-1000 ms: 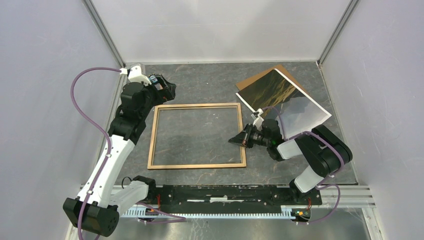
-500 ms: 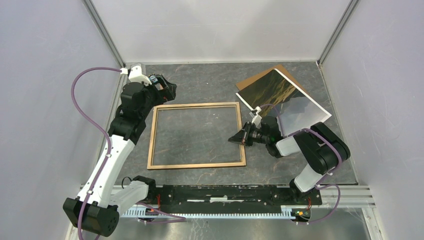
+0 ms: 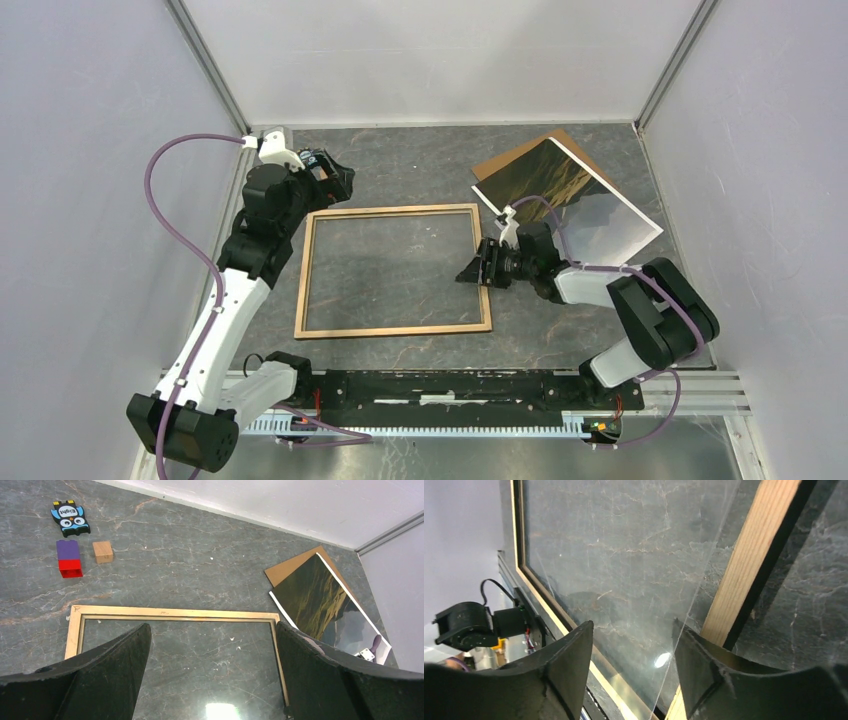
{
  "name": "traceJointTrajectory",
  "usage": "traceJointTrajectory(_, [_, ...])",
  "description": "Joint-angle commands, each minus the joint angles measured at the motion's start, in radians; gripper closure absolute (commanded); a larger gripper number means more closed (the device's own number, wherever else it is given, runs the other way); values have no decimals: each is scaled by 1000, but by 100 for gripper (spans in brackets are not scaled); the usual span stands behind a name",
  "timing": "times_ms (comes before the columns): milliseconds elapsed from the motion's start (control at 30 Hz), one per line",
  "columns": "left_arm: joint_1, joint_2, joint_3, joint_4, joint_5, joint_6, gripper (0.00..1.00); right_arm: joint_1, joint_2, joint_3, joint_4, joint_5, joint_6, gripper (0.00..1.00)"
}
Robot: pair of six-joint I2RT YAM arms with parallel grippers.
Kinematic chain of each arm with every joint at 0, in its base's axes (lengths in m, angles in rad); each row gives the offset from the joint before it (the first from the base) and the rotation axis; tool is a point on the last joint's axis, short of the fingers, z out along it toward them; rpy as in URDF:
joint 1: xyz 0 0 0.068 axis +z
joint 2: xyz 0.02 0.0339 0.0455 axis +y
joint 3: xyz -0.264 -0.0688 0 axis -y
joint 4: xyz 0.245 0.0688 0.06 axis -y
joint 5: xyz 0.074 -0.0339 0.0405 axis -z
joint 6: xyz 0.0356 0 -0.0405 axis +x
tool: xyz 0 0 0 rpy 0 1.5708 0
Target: Put the photo into the frame
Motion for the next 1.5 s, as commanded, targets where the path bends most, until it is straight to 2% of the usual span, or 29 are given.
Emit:
traceJointTrajectory(0, [2, -17, -8, 54, 20, 5, 0, 0, -59, 98, -224, 72, -187, 32])
traceJointTrajectory(167, [-6, -34, -17, 58, 17, 6, 0, 0, -116, 130, -371, 126, -311, 25])
traceJointTrajectory(333, [-21, -52, -19, 58, 19, 8, 0, 10, -168, 171, -518, 240, -455, 23])
traceJointTrajectory(600, [-40, -58, -11, 58, 61, -11, 0, 56, -157, 224, -511, 267, -456, 22])
traceJointTrajectory(733, [-47, -25, 4, 58, 180, -43, 0, 62, -181, 212, -471, 313, -429, 20])
traceJointTrajectory(900, [-46, 98, 74, 28, 439, -112, 0, 30, -272, 183, -522, 418, -484, 14])
traceJointTrajectory(1000, [-48, 114, 68, 64, 529, -151, 0, -49, -319, 161, -572, 420, -526, 13])
traceJointTrajectory(1133, [-48, 102, 69, 63, 534, -149, 0, -200, -414, 107, -596, 389, -551, 10])
traceJointTrajectory(1200, [-48, 100, 65, 64, 532, -155, 0, -312, -457, 70, -594, 346, -527, 8])
traceJointTrajectory(1367, [-52, 100, 54, 87, 556, -192, 0, -741, -536, -51, -600, 132, -392, 12])
traceJointTrajectory(1467, [-70, 82, 46, 104, 574, -213, 0, -870, -575, -87, -594, 81, -421, 12])
